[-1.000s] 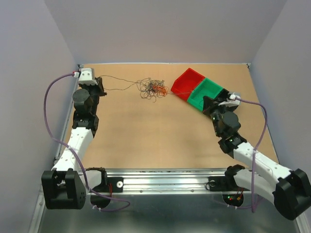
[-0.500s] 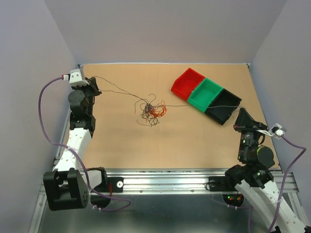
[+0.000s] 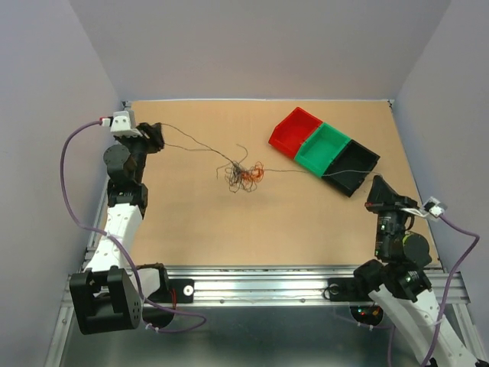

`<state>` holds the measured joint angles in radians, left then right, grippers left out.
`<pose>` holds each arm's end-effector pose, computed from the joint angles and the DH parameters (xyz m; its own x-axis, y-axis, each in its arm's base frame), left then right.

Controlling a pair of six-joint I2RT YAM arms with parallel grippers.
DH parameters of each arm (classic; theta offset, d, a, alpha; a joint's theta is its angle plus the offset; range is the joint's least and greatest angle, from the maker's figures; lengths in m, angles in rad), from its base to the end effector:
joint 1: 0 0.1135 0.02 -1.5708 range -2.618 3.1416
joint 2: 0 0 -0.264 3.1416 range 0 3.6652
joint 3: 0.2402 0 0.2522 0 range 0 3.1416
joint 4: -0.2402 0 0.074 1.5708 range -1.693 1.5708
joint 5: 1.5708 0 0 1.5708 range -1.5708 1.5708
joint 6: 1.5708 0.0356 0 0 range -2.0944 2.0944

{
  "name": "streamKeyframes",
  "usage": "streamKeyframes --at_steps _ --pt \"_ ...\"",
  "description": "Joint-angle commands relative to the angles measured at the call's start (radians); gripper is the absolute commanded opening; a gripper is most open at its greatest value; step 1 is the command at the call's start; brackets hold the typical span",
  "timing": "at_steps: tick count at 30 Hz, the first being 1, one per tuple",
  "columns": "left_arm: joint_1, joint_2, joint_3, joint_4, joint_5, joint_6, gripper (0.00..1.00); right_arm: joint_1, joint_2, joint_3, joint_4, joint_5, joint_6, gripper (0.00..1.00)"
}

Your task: Untangle the cables

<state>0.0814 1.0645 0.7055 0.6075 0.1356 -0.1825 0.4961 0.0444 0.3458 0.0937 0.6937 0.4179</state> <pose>0.2479 0.0154 0.3414 0.2320 -0.1615 -0.9592 0.0937 0.9852 -0.1432 0.0688 0.0114 0.2942 0.3715 0.5559 -0.7436 0.0025 0.8004 0.5995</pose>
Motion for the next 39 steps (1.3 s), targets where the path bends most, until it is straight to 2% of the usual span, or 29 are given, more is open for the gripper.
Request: streamKeyframes --at_steps 1,2,6,7,9,10,11,13,17,18,20,23,24,25,26,28,32,39 --pt "-0.006 -0.040 0.014 0.074 0.295 0.109 0.99 -0.002 0.156 0.067 0.037 -0.311 -0.053 0.00" --pt "-0.015 -0.046 0.009 0.074 0.295 0.116 0.99 -0.001 0.191 0.077 0.047 -0.423 -0.059 0.01" --pt "-0.054 -0.066 -0.014 0.093 0.392 0.175 0.99 -0.002 0.388 0.125 0.127 -0.645 -0.074 0.01" --pt "-0.092 -0.060 -0.024 0.104 0.473 0.178 0.99 -0.001 0.422 0.131 0.173 -0.673 -0.073 0.01" --pt "-0.182 -0.048 -0.026 0.095 0.513 0.279 0.99 0.001 0.509 0.140 0.228 -0.747 -0.065 0.01" --pt "-0.268 -0.038 -0.024 0.057 0.494 0.323 0.99 -0.001 0.532 0.145 0.277 -0.766 -0.061 0.01" --pt "-0.320 -0.035 -0.024 0.037 0.417 0.395 0.99 -0.001 0.576 0.154 0.293 -0.798 -0.053 0.01" --pt "-0.405 -0.025 -0.029 0.020 0.327 0.439 0.99 -0.001 0.606 0.163 0.322 -0.816 -0.048 0.01" --pt "-0.419 -0.006 -0.005 0.011 0.098 0.437 0.99 -0.001 0.611 0.157 0.339 -0.810 -0.041 0.01" --pt "-0.419 -0.005 0.005 0.008 -0.024 0.430 0.99 -0.001 0.606 0.157 0.336 -0.794 -0.041 0.00" --pt "-0.419 -0.008 0.025 -0.015 -0.057 0.422 0.99 -0.001 0.589 0.151 0.322 -0.781 -0.045 0.01" --pt "-0.422 -0.011 0.006 -0.058 0.323 0.501 0.99 -0.001 0.580 0.153 0.308 -0.783 -0.045 0.00" --pt "-0.454 -0.002 0.009 -0.086 0.537 0.550 0.99 -0.001 0.578 0.151 0.305 -0.781 -0.045 0.01" --pt "-0.491 0.011 0.018 -0.174 0.582 0.601 0.99 -0.001 0.578 0.153 0.304 -0.780 -0.045 0.01" --pt "-0.523 0.038 0.041 -0.224 0.599 0.705 0.99 -0.001 0.577 0.154 0.302 -0.778 -0.044 0.01" --pt "-0.630 0.075 0.058 -0.314 0.511 0.809 0.99 0.001 0.577 0.156 0.291 -0.755 -0.048 0.01" --pt "-0.713 0.121 0.055 -0.377 0.483 0.900 0.99 -0.001 0.565 0.157 0.275 -0.734 -0.051 0.01" --pt "-0.736 0.149 0.068 -0.474 0.521 1.015 0.98 -0.001 0.534 0.153 0.245 -0.698 -0.065 0.01"
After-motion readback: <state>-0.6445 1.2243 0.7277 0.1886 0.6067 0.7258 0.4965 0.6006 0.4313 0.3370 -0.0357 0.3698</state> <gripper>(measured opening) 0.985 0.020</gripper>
